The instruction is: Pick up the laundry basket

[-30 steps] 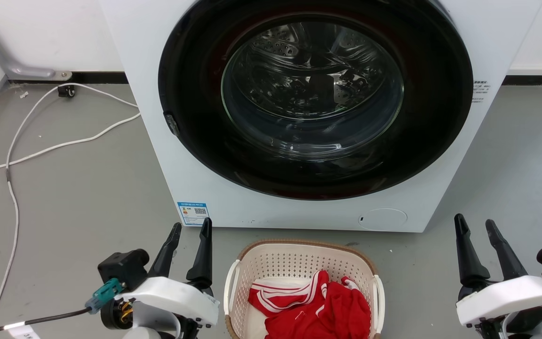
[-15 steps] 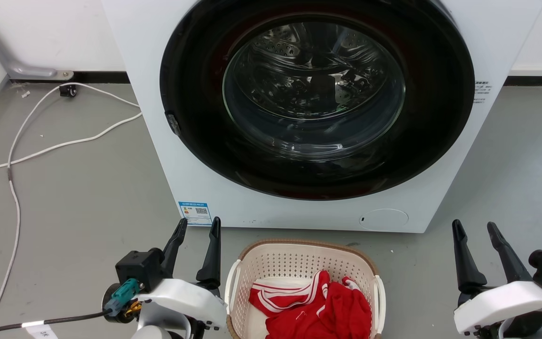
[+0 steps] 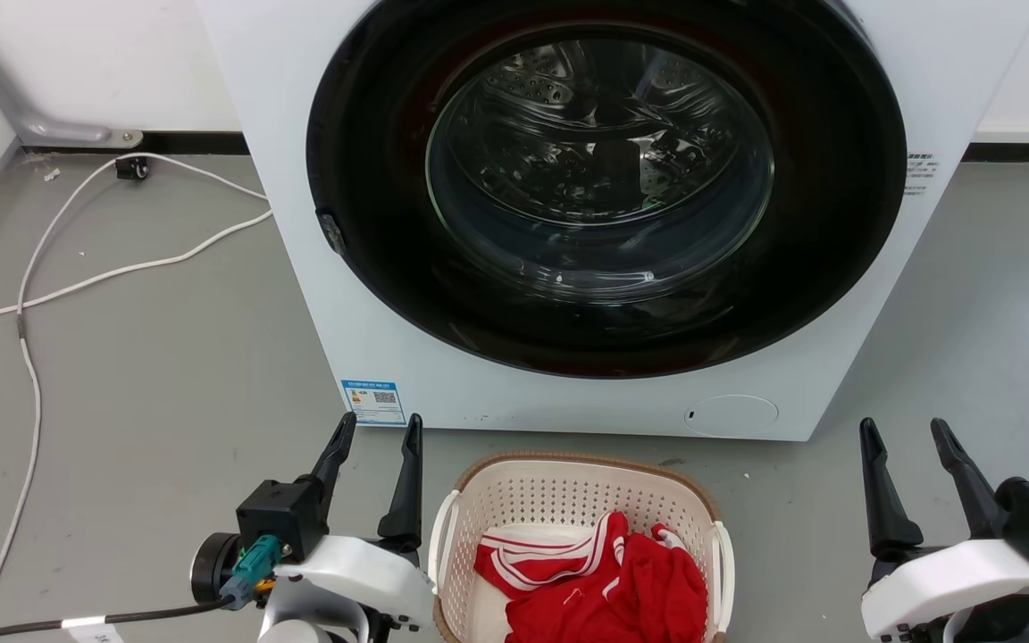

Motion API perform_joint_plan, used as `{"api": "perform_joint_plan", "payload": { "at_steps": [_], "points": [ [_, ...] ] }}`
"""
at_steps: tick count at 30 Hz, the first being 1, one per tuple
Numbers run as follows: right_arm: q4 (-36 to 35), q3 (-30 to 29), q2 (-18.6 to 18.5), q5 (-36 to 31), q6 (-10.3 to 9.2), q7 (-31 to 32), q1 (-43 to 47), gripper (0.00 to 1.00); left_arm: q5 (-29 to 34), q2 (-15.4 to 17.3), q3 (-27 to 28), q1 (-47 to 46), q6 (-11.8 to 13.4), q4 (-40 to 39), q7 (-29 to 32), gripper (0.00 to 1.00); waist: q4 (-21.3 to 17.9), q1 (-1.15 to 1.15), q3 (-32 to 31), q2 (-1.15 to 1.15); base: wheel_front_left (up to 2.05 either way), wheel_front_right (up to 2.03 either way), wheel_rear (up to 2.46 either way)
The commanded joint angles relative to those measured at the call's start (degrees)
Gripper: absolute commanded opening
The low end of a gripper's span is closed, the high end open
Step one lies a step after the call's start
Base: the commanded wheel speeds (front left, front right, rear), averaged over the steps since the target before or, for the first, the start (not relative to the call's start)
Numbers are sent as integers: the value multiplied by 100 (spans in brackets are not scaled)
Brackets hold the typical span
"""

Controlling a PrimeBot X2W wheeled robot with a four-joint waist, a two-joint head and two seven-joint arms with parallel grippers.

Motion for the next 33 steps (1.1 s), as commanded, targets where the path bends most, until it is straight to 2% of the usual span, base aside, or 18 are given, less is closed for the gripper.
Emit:
{"api": "perform_joint_plan", "payload": {
  "at_steps": [1,21,33],
  "points": [
    [-19,-7,6,-132,-2,-43,14,100,124,0,-3,-57,-9,-16,-56,100,6,0,0,0,0,0,0],
    [215,-26,11,-797,-2,-373,10,100,758,-73,-8,13,-76,184,-270,100,27,0,-14,0,0,0,0],
    [453,-71,12,-801,-3,-523,-85,100,793,-86,-1,24,-98,333,-346,100,47,0,-25,0,0,0,0]
  ]
}}
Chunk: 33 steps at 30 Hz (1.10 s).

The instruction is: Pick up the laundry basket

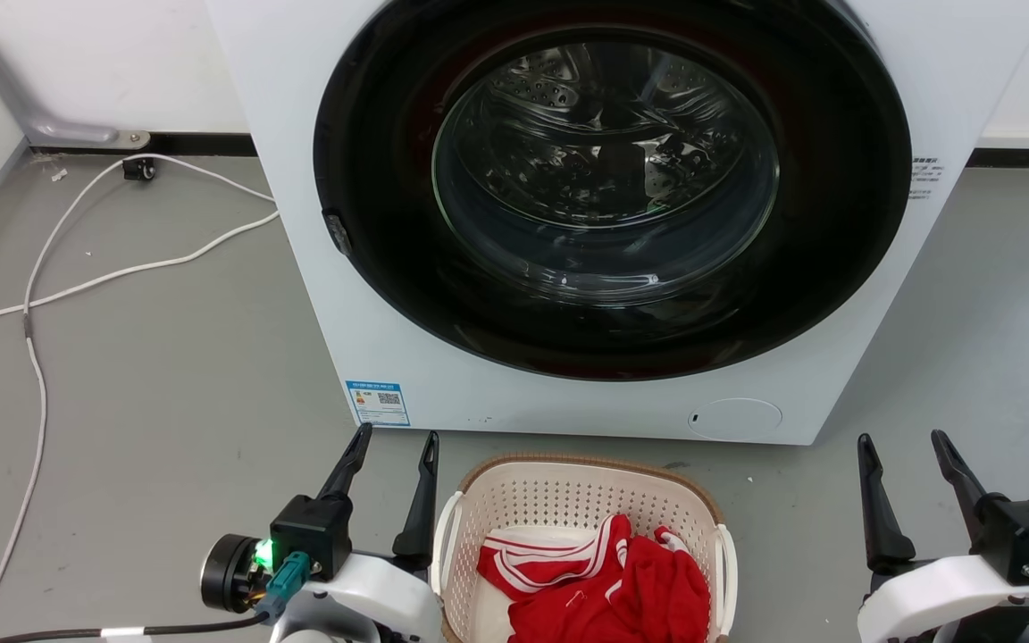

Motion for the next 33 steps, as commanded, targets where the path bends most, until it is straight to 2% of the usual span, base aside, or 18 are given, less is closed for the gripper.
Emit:
{"api": "perform_joint_plan", "payload": {
  "at_steps": [1,22,28,33],
  "points": [
    [36,1,11,38,-3,-22,-74,100,-21,-3,4,16,7,20,-42,100,-3,0,2,0,0,0,0],
    [264,6,11,46,-2,-115,-192,100,20,-4,4,-53,50,47,-41,100,-9,0,79,0,0,0,0],
    [364,-40,11,54,-3,-10,-448,100,120,-1,50,-357,-57,164,-36,100,-62,0,514,0,0,0,0],
    [595,-31,11,44,-3,49,-895,100,63,63,162,-852,-208,609,-30,100,-160,0,1127,0,0,0,0]
  ]
}}
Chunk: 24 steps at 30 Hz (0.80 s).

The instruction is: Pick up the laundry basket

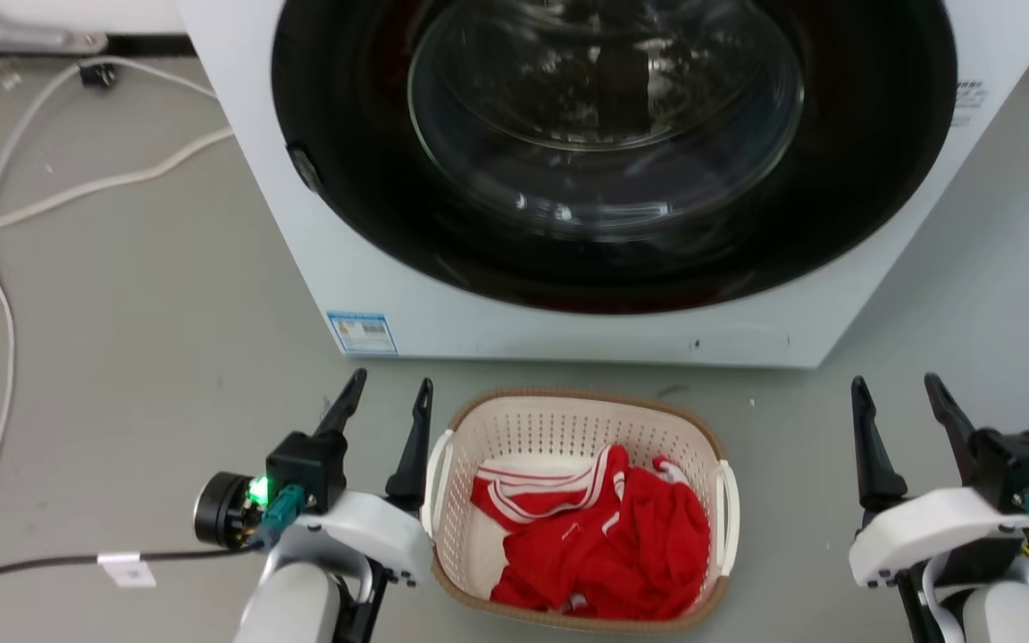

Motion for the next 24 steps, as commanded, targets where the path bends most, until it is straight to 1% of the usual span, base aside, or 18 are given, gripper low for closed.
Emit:
{"api": "perform_joint_plan", "payload": {
  "at_steps": [1,4,5,9,14,19,24],
  "points": [
    [134,7,10,2,-4,6,-246,100,-38,55,32,-270,-77,217,-13,100,-101,0,491,0,0,0,0],
    [383,29,10,0,-4,20,-548,100,-102,128,41,-658,-155,611,-14,100,-149,0,930,0,0,0,0],
    [383,29,10,0,-4,20,-548,100,-102,128,41,-658,-155,611,-14,100,-149,0,930,0,0,0,0],
    [788,124,9,20,-4,-8,-924,100,-218,252,-25,-1197,-242,1229,-14,100,-211,0,1504,0,0,0,0],
    [1386,323,9,51,-4,-79,-1380,100,-418,407,-203,-1796,-283,1997,-14,100,-309,0,2186,0,0,0,0],
    [2077,582,7,123,-4,-156,-1883,100,-819,571,-755,-2325,-291,2714,12,100,-401,0,2778,0,0,0,0],
    [2811,881,7,343,-4,-240,-2448,100,-1476,811,-1290,-2823,-293,3245,191,100,-482,0,3276,0,0,0,0]
  ]
}}
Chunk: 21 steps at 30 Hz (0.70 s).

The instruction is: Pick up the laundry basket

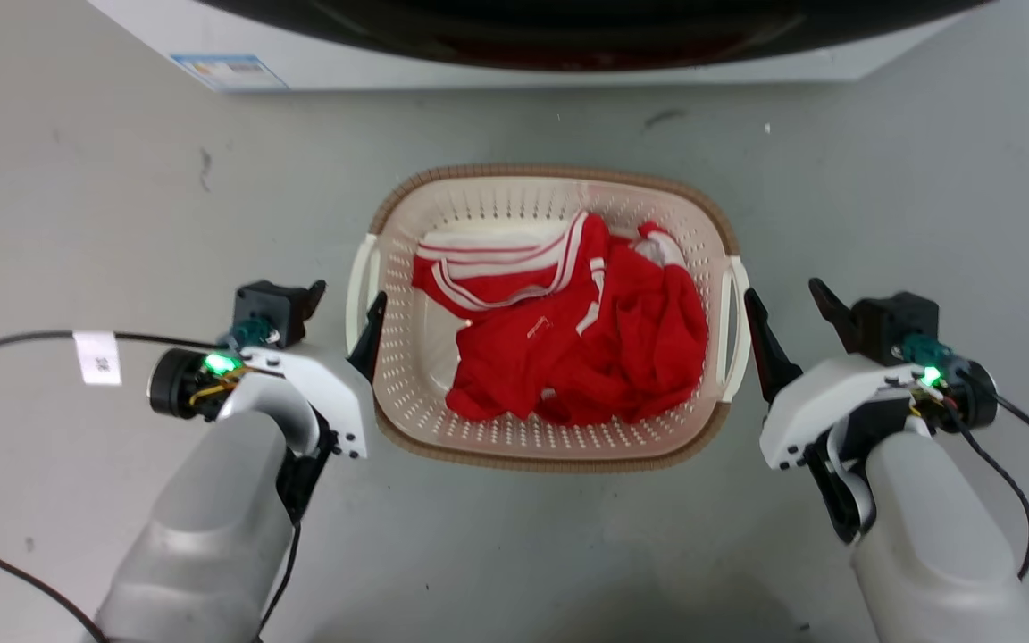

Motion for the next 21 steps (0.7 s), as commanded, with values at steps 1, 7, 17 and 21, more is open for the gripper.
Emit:
{"api": "perform_joint_plan", "payload": {
  "at_steps": [1,7,17,21],
  "points": [
    [145,53,5,73,-4,-48,-217,100,-128,59,-99,-175,-11,73,33,100,-119,-1,384,0,0,0,0],
    [1085,341,6,314,-4,-29,-947,100,-881,357,-576,-671,-12,400,357,100,-201,-1,848,0,0,0,0],
    [2317,1241,4,1106,-4,268,-2040,100,-1958,778,-1325,-1299,-10,543,1092,100,-257,-1,1392,0,0,0,0],
    [2561,1616,4,1402,-4,411,-2370,100,-2246,916,-1566,-1516,-1,600,1299,100,-251,-1,1556,0,0,0,0]
  ]
}}
